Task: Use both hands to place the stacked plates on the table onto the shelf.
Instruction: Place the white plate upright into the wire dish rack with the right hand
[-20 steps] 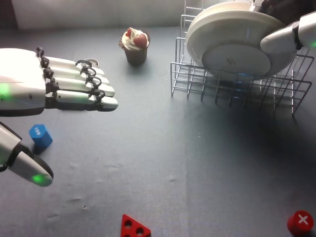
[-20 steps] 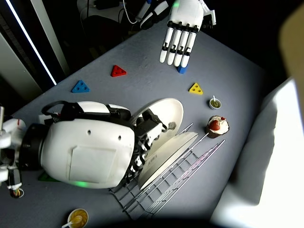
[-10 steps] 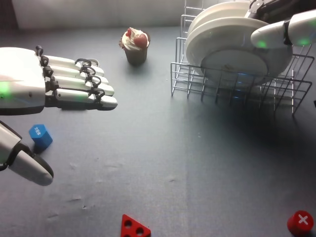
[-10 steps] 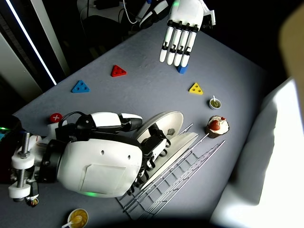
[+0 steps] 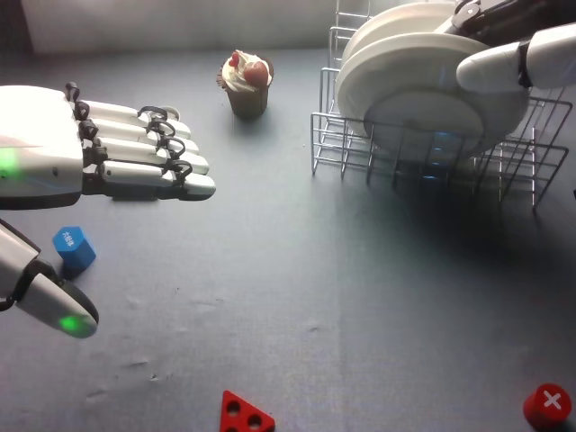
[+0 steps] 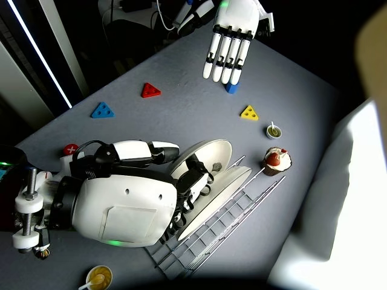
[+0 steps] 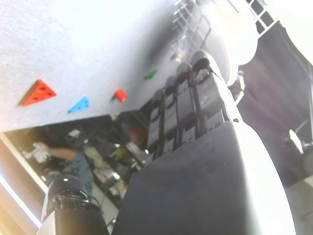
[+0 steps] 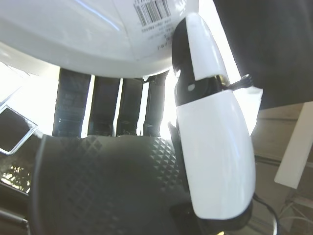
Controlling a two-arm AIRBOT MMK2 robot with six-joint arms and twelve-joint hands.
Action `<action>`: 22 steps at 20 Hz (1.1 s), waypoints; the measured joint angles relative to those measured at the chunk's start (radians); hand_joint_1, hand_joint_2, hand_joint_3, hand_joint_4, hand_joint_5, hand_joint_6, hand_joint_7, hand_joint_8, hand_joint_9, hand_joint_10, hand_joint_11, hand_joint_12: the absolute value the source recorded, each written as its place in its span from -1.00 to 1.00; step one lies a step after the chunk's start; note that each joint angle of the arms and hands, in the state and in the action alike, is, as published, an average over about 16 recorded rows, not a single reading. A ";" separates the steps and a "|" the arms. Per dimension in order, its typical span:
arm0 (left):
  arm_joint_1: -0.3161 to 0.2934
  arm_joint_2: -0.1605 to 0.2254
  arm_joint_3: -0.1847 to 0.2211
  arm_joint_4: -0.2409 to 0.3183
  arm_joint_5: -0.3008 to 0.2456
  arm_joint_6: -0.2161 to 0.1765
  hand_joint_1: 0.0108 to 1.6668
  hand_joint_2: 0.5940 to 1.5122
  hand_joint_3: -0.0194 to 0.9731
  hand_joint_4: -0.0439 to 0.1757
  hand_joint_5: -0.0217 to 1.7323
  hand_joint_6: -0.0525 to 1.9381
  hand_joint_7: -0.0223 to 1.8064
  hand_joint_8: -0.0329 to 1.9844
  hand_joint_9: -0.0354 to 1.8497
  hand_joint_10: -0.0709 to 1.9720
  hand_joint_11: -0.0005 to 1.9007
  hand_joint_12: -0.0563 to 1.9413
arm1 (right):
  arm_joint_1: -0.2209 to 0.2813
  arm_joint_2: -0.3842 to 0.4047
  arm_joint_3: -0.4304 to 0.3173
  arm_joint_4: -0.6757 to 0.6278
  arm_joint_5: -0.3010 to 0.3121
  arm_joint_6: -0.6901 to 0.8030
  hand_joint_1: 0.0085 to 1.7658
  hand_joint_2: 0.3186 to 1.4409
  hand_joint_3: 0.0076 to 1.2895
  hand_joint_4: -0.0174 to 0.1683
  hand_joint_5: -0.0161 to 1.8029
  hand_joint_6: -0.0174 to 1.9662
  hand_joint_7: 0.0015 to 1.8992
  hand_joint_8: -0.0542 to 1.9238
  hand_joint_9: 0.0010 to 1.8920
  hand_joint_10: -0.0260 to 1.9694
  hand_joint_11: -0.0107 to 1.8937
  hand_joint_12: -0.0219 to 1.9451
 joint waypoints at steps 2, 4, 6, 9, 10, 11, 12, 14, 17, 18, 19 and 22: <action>0.000 0.000 0.000 0.000 -0.001 0.000 -0.91 -0.38 -0.96 -0.60 -0.83 -0.93 -0.81 -0.97 -0.80 -0.92 -0.83 -0.93 | -0.006 0.000 0.001 0.000 0.009 0.000 0.34 0.29 -1.00 -0.88 -0.07 -0.60 -0.06 -0.93 0.05 -0.96 0.23 -0.94; 0.000 0.000 0.000 0.000 -0.002 -0.002 -0.91 -0.38 -0.96 -0.60 -0.83 -0.93 -0.81 -0.97 -0.80 -0.92 -0.83 -0.93 | -0.011 0.000 0.002 -0.001 0.020 0.001 0.31 0.27 -1.00 -0.86 -0.11 -0.71 -0.10 -0.92 0.01 -0.96 0.21 -0.95; 0.000 0.000 0.000 0.000 -0.003 -0.004 -0.91 -0.38 -0.96 -0.60 -0.83 -0.93 -0.82 -0.97 -0.81 -0.92 -0.84 -0.93 | -0.015 0.000 0.003 -0.003 0.030 0.001 0.29 0.25 -1.00 -0.83 -0.16 -0.82 -0.14 -0.92 -0.02 -0.96 0.18 -0.95; 0.000 0.000 0.000 0.000 -0.005 -0.007 -0.91 -0.38 -0.96 -0.61 -0.84 -0.93 -0.83 -0.97 -0.82 -0.92 -0.84 -0.93 | -0.021 -0.001 0.005 -0.008 0.047 0.001 0.25 0.22 -0.99 -0.78 -0.22 -0.96 -0.21 -0.92 -0.08 -0.96 0.15 -0.96; 0.000 0.000 0.000 0.000 -0.005 -0.009 -0.91 -0.38 -0.96 -0.61 -0.84 -0.93 -0.83 -0.97 -0.82 -0.92 -0.84 -0.93 | -0.022 -0.001 0.006 -0.010 0.052 0.001 0.24 0.22 -0.99 -0.76 -0.24 -0.97 -0.23 -0.92 -0.10 -0.96 0.13 -0.96; 0.000 0.000 0.001 0.000 -0.006 -0.010 -0.91 -0.38 -0.96 -0.61 -0.84 -0.93 -0.83 -0.97 -0.82 -0.92 -0.84 -0.93 | -0.022 -0.001 0.007 -0.012 0.057 0.001 0.23 0.21 -0.99 -0.74 -0.26 -0.97 -0.26 -0.92 -0.12 -0.96 0.12 -0.96; 0.000 0.000 0.001 0.000 -0.006 -0.011 -0.91 -0.38 -0.96 -0.61 -0.84 -0.93 -0.83 -0.97 -0.82 -0.92 -0.84 -0.93 | -0.021 0.000 0.007 -0.015 0.062 0.001 0.22 0.21 -0.99 -0.71 -0.28 -0.97 -0.28 -0.92 -0.14 -0.96 0.09 -0.96; 0.000 0.000 0.001 0.000 -0.007 -0.013 -0.90 -0.38 -0.96 -0.60 -0.84 -0.93 -0.83 -0.97 -0.82 -0.92 -0.85 -0.93 | -0.017 0.001 0.009 -0.022 0.074 0.001 0.19 0.20 -0.99 -0.67 -0.33 -0.97 -0.33 -0.92 -0.20 -0.96 0.03 -0.96; 0.000 0.000 0.001 0.000 -0.008 -0.017 -0.90 -0.38 -0.96 -0.60 -0.84 -0.93 -0.84 -0.97 -0.82 -0.92 -0.85 -0.93 | -0.005 0.004 0.009 -0.036 0.091 0.002 0.16 0.19 -0.99 -0.64 -0.39 -0.97 -0.39 -0.92 -0.29 -0.96 -0.07 -0.96; 0.000 0.000 0.001 -0.001 -0.009 -0.018 -0.90 -0.38 -0.96 -0.60 -0.84 -0.93 -0.84 -0.97 -0.82 -0.92 -0.85 -0.93 | 0.001 0.006 0.009 -0.042 0.097 0.002 0.16 0.18 -0.99 -0.63 -0.40 -0.97 -0.41 -0.92 -0.31 -0.96 -0.10 -0.96; 0.000 0.000 0.001 -0.001 -0.009 -0.018 -0.91 -0.38 -0.96 -0.60 -0.85 -0.93 -0.84 -0.97 -0.82 -0.92 -0.85 -0.93 | 0.007 0.008 0.009 -0.050 0.102 0.003 0.15 0.18 -0.99 -0.63 -0.42 -0.97 -0.43 -0.92 -0.35 -0.96 -0.14 -0.96; 0.000 0.000 0.001 -0.001 -0.011 -0.019 -0.91 -0.38 -0.96 -0.60 -0.85 -0.93 -0.84 -0.97 -0.82 -0.92 -0.84 -0.93 | 0.033 0.019 0.007 -0.089 0.117 0.008 0.07 0.16 -1.00 -0.67 -0.50 -0.97 -0.51 -0.92 -0.46 -0.96 -0.29 -0.96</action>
